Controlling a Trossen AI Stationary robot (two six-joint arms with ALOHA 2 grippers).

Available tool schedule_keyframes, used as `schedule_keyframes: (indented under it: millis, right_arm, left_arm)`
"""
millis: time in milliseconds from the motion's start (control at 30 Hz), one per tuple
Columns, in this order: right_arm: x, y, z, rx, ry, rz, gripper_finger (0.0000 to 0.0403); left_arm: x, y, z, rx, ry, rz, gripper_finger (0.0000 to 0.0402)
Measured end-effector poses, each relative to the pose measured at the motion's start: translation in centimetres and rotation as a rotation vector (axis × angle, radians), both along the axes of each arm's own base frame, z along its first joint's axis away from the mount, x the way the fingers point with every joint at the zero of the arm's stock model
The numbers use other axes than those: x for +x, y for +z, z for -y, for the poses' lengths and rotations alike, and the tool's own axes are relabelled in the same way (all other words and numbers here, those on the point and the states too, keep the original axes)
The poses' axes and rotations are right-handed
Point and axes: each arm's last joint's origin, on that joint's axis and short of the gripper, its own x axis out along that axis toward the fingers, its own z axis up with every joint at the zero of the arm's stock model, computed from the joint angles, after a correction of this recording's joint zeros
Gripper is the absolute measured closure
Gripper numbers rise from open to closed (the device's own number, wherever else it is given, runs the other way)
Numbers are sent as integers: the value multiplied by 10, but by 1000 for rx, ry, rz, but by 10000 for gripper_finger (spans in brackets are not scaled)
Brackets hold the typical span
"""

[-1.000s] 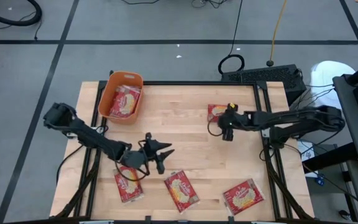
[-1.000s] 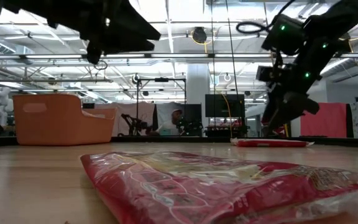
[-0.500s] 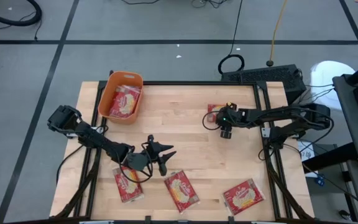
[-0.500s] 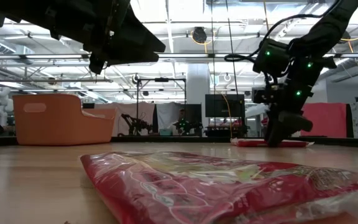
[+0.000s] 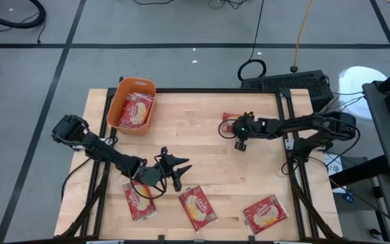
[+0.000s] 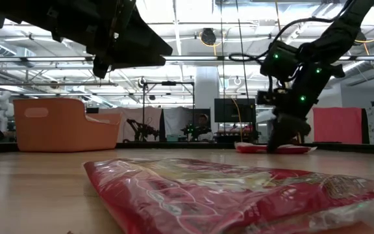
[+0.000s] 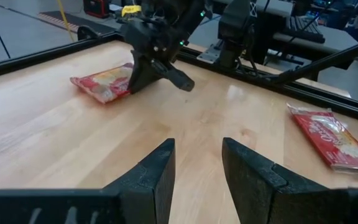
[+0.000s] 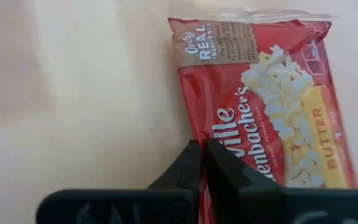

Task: Sort popcorn bags into baskets
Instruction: Put the red popcorn bag into the orange bin

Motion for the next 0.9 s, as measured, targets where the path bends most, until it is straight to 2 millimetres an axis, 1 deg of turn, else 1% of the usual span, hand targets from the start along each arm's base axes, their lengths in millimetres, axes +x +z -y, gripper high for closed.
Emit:
schedule_keyframes:
  millis: [200, 400, 533, 700, 900]
  right_arm:
    - [18, 6, -20, 130, 23, 204, 401]
    - [39, 22, -51, 179, 133, 444, 403]
    - [47, 34, -72, 223, 178, 587, 403]
    - [49, 39, -92, 235, 202, 638, 403]
    - [47, 38, -107, 223, 207, 636, 403]
  left_arm:
    - [-1, -2, 0, -8, 5, -13, 266]
    - [-2, -6, -2, -2, 15, -57, 266]
    - [-3, -11, -6, -30, 47, -93, 266]
    - [-3, -12, -7, -61, 67, -84, 266]
    - [-3, -11, -7, -40, 58, -88, 266]
